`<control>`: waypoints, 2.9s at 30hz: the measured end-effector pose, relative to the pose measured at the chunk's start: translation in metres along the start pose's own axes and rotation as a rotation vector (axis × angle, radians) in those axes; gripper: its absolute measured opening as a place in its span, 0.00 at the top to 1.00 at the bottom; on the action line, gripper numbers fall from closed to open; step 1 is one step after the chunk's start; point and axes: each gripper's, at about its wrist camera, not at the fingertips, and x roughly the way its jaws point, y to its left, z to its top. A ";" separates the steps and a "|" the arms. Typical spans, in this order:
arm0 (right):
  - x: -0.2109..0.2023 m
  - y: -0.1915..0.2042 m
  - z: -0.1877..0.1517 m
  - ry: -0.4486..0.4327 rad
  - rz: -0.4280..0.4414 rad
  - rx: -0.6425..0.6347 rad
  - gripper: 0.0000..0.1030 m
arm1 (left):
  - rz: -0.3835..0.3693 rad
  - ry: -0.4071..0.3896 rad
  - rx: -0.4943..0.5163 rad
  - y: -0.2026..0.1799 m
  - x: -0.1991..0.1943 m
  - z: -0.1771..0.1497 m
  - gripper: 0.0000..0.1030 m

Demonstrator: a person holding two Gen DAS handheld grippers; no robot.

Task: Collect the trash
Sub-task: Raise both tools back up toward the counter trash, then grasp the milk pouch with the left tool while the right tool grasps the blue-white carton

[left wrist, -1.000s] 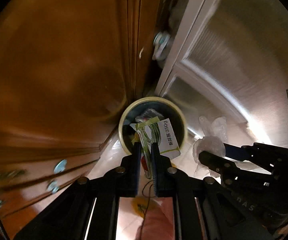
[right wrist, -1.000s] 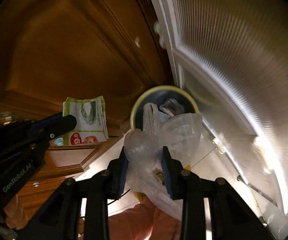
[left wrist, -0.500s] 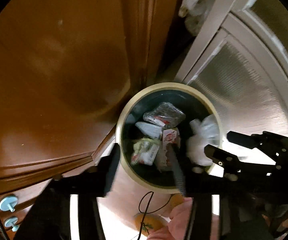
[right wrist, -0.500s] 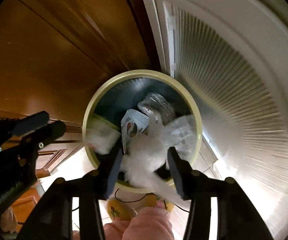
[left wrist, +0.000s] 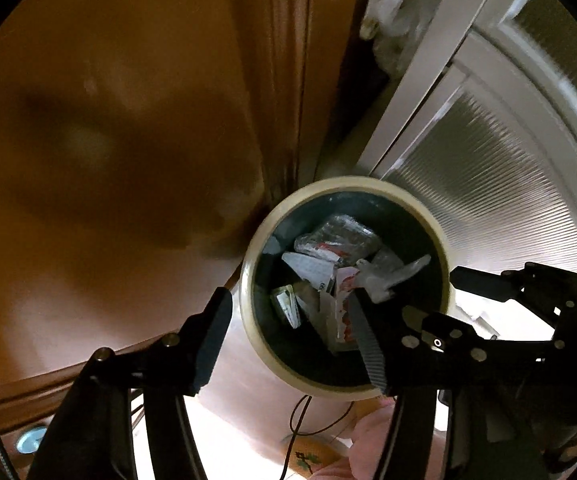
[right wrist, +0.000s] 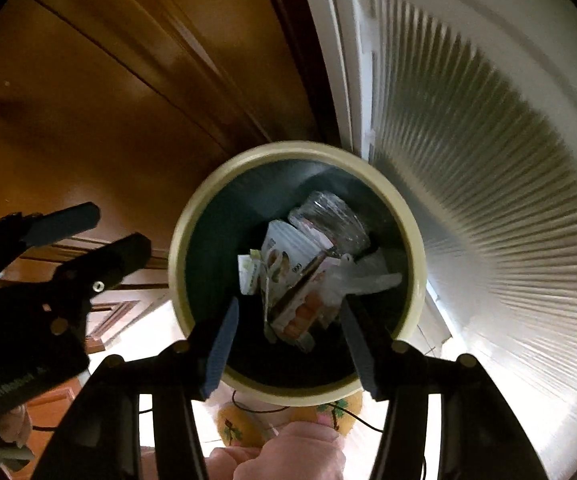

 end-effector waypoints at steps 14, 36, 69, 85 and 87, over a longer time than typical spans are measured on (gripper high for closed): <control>-0.191 0.059 -0.009 -0.061 -0.015 -0.024 0.48 | -0.064 -0.108 0.096 -0.017 -0.218 0.008 0.43; -0.556 0.161 0.025 -0.469 -0.010 0.029 0.48 | 0.029 -0.450 0.316 0.024 -0.598 0.044 0.36; -0.569 0.077 0.363 -0.552 0.062 0.303 0.35 | 0.036 -0.287 0.218 0.105 -0.514 0.430 0.27; -0.430 0.007 0.504 -0.459 0.079 0.484 0.35 | 0.068 -0.171 0.303 0.082 -0.351 0.543 0.27; -0.424 0.007 0.511 -0.472 0.075 0.493 0.35 | 0.090 -0.167 0.336 0.077 -0.342 0.547 0.27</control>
